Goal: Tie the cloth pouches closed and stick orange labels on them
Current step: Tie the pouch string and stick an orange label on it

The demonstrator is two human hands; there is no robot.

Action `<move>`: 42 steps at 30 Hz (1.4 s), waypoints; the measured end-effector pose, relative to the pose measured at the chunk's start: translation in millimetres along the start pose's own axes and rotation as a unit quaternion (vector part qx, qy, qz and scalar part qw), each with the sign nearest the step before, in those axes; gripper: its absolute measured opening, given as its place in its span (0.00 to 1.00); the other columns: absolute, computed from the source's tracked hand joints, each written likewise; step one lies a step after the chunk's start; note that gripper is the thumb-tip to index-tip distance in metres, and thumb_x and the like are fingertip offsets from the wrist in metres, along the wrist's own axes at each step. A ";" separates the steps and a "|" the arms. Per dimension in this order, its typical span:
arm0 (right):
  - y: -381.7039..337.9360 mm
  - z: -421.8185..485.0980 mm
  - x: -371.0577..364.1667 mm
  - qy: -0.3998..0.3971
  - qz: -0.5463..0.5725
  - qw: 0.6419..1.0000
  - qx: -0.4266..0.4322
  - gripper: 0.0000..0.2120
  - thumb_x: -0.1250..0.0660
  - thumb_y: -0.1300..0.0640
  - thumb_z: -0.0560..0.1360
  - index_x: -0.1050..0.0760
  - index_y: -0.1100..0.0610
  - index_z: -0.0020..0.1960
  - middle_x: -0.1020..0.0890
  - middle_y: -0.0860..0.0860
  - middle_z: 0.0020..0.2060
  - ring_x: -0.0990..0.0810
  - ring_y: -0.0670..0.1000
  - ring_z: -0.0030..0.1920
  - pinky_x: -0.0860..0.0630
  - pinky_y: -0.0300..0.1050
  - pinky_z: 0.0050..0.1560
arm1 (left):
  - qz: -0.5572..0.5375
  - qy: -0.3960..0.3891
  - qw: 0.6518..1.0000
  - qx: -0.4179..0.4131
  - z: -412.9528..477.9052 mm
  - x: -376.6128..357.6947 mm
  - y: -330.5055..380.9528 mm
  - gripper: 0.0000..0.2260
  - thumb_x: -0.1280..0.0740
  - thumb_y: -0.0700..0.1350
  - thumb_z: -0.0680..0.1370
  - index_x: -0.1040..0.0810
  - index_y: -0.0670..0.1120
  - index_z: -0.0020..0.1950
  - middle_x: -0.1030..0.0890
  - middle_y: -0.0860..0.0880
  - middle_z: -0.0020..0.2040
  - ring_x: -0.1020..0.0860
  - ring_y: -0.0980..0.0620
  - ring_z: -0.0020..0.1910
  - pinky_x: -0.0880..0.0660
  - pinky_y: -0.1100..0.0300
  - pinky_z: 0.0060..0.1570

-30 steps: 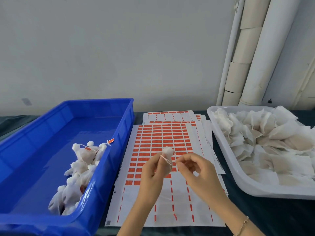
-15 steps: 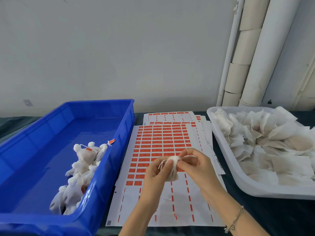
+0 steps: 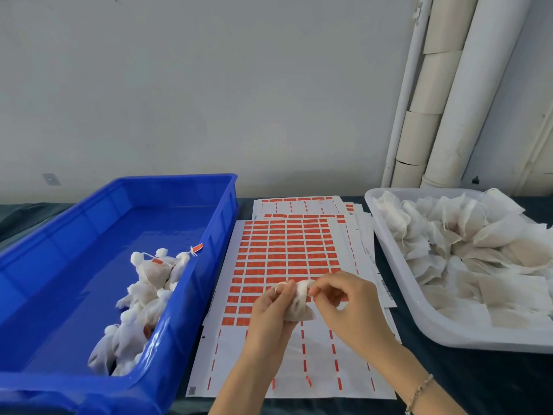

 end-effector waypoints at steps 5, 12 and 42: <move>0.8 -3.6 -2.2 0.006 -0.106 0.994 0.022 0.08 0.26 0.59 0.72 0.17 0.54 0.51 0.18 0.48 0.45 0.20 0.47 0.43 0.26 0.29 0.47 | 0.005 -0.011 1.000 -0.018 -2.2 -4.5 2.6 0.13 0.31 0.50 0.69 0.16 0.42 0.45 0.18 0.41 0.46 0.20 0.44 0.46 0.24 0.48 0.56; -4.1 -8.4 -3.3 0.045 -0.103 0.990 0.084 0.11 0.24 0.62 0.65 0.16 0.59 0.47 0.17 0.51 0.41 0.21 0.43 0.42 0.31 0.19 0.47 | 0.042 0.000 0.998 -0.042 -8.9 -9.8 9.3 0.15 0.30 0.52 0.66 0.17 0.45 0.47 0.17 0.45 0.43 0.19 0.49 0.42 0.22 0.59 0.46; 0.0 5.4 3.5 -0.035 -0.012 0.998 0.043 0.06 0.25 0.56 0.68 0.19 0.54 0.45 0.21 0.42 0.42 0.21 0.39 0.42 0.30 0.20 0.44 | 0.151 0.012 0.986 -0.071 -15.4 -1.4 16.4 0.03 0.27 0.47 0.70 0.17 0.48 0.39 0.16 0.50 0.38 0.18 0.52 0.39 0.24 0.67 0.39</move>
Point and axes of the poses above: each hand's wrist, its own z-axis towards the middle knuckle, its own x-axis out of the back of the hand, y = z × x, the point moved 2 cm from there along z, towards the middle knuckle
